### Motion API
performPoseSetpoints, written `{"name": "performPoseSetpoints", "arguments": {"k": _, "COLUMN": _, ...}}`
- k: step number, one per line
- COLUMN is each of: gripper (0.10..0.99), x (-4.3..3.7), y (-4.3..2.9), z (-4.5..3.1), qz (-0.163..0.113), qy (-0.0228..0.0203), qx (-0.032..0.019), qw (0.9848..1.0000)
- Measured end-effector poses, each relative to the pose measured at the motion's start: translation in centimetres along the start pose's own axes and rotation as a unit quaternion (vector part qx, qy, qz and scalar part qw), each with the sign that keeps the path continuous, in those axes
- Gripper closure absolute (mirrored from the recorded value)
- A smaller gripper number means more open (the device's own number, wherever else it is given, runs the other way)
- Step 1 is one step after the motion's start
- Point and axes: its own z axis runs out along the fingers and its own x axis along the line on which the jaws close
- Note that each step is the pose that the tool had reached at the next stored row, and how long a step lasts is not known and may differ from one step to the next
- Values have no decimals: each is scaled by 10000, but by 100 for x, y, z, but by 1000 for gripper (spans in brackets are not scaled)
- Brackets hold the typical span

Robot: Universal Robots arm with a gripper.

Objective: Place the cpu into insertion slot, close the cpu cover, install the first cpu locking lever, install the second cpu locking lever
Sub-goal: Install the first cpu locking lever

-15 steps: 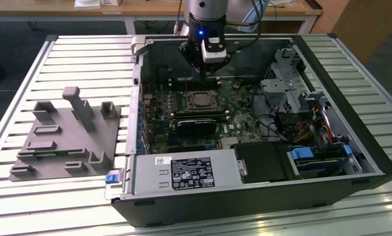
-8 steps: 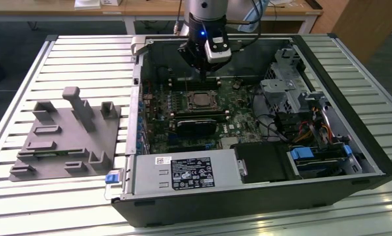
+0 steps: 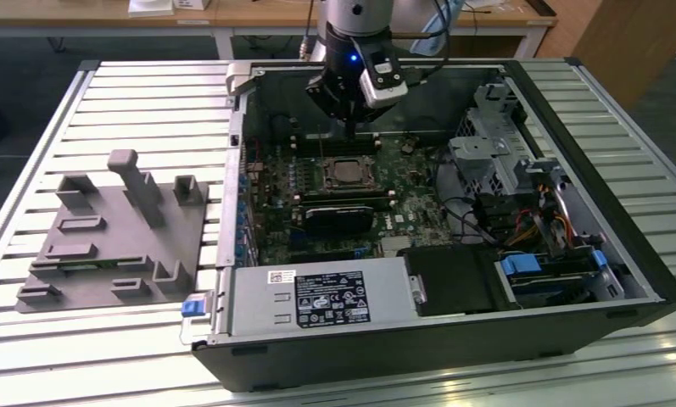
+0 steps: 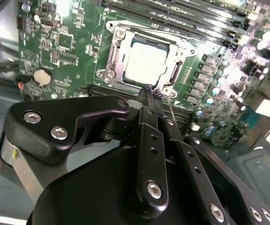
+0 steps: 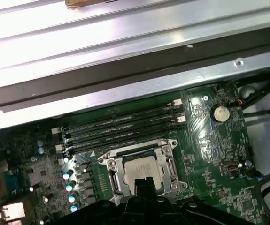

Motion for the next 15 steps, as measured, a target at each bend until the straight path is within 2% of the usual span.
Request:
{"name": "performPoseSetpoints", "arguments": {"k": 4, "gripper": 980, "x": 0, "y": 0, "z": 2, "qz": -299, "qy": 8, "qx": -7, "qw": 9996}}
{"name": "performPoseSetpoints", "arguments": {"k": 8, "gripper": 980, "x": 0, "y": 0, "z": 3, "qz": -630, "qy": 16, "qx": -14, "qw": 9980}}
{"name": "performPoseSetpoints", "arguments": {"k": 12, "gripper": 980, "x": 0, "y": 0, "z": 4, "qz": -988, "qy": 25, "qx": -22, "qw": 9951}}
{"name": "performPoseSetpoints", "arguments": {"k": 15, "gripper": 980, "x": 0, "y": 0, "z": 6, "qz": -1257, "qy": 33, "qx": -27, "qw": 9921}}
